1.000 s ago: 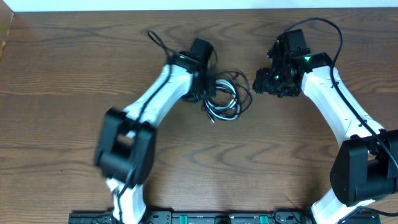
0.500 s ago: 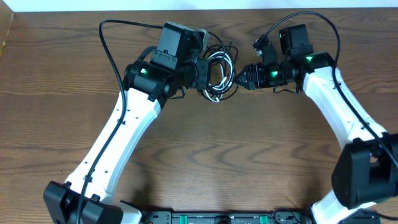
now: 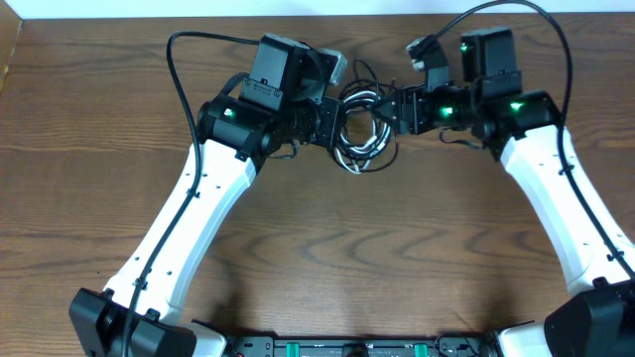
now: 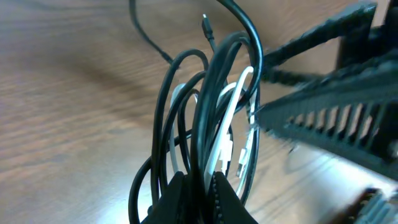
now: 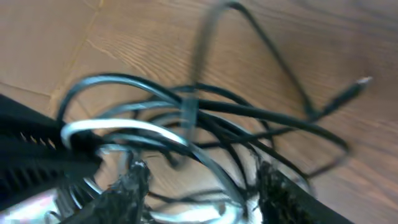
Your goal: Untangle cables
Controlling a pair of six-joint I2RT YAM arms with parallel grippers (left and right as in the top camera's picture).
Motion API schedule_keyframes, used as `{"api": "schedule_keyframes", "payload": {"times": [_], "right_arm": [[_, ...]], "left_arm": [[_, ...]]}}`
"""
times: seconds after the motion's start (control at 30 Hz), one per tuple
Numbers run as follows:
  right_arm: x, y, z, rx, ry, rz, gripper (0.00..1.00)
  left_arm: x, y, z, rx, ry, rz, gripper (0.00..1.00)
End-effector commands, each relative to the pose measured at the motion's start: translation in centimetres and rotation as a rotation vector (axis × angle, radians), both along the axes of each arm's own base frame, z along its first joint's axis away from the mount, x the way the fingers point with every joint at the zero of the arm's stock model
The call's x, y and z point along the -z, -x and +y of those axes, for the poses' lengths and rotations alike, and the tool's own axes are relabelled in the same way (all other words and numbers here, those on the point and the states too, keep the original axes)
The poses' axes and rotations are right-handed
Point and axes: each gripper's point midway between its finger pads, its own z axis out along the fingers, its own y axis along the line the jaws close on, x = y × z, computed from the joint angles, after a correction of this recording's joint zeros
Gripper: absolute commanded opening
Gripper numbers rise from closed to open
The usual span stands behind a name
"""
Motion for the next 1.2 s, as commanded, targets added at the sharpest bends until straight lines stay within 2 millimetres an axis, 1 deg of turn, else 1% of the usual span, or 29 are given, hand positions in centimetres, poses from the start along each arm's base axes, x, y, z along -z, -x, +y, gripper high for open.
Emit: {"api": "schedule_keyframes", "payload": {"times": [0.0, 0.07, 0.1, 0.13, 0.17, 0.33, 0.53, 0.7, 0.83, 0.93, 1.1, 1.17], "right_arm": [[0.0, 0.1, 1.5, 0.070, -0.020, 0.072, 0.50], [0.0, 0.4, 2.3, 0.066, -0.028, 0.081, 0.49], [0.0, 0.5, 3.1, 0.062, -0.039, 0.091, 0.48], [0.1, 0.5, 3.3, 0.072, -0.040, 0.101, 0.47], [0.6, 0.3, 3.2, 0.117, -0.030, 0.127, 0.46], [1.8, 0.1, 3.4, 0.143, -0.035, 0.183, 0.44], [2.6, 0.2, 4.5, 0.098, -0.068, 0.223, 0.44], [3.4, -0.2, 5.1, 0.089, -0.093, 0.253, 0.43], [3.4, -0.3, 6.1, 0.042, -0.139, 0.258, 0.42], [2.6, -0.4, 7.0, 0.005, -0.192, 0.251, 0.43], [1.9, -0.5, 7.6, -0.012, -0.227, 0.243, 0.43], [2.0, -0.6, 7.5, -0.006, -0.222, 0.242, 0.43]], "left_arm": [[-1.1, -0.1, -0.5, -0.076, 0.102, 0.074, 0.07], [-1.2, -0.3, -0.4, -0.111, 0.123, 0.094, 0.07], [-1.3, -0.4, -0.5, -0.119, 0.132, 0.096, 0.07], [-1.4, -0.4, -0.5, -0.122, 0.135, 0.096, 0.07], [-1.4, -0.4, -0.5, -0.133, 0.141, 0.104, 0.07], [-1.4, -0.4, -0.5, -0.140, 0.147, 0.112, 0.07], [-1.6, -0.6, -0.6, -0.162, 0.164, 0.122, 0.07], [-1.9, -0.9, -0.6, -0.195, 0.195, 0.140, 0.07], [-2.5, -0.9, -0.8, -0.166, 0.245, 0.150, 0.07], [-2.8, -1.1, -0.5, -0.168, 0.272, 0.164, 0.07], [-2.8, -1.5, 0.2, -0.189, 0.278, 0.168, 0.07], [-2.9, -1.5, 0.2, -0.200, 0.286, 0.176, 0.07]]}}
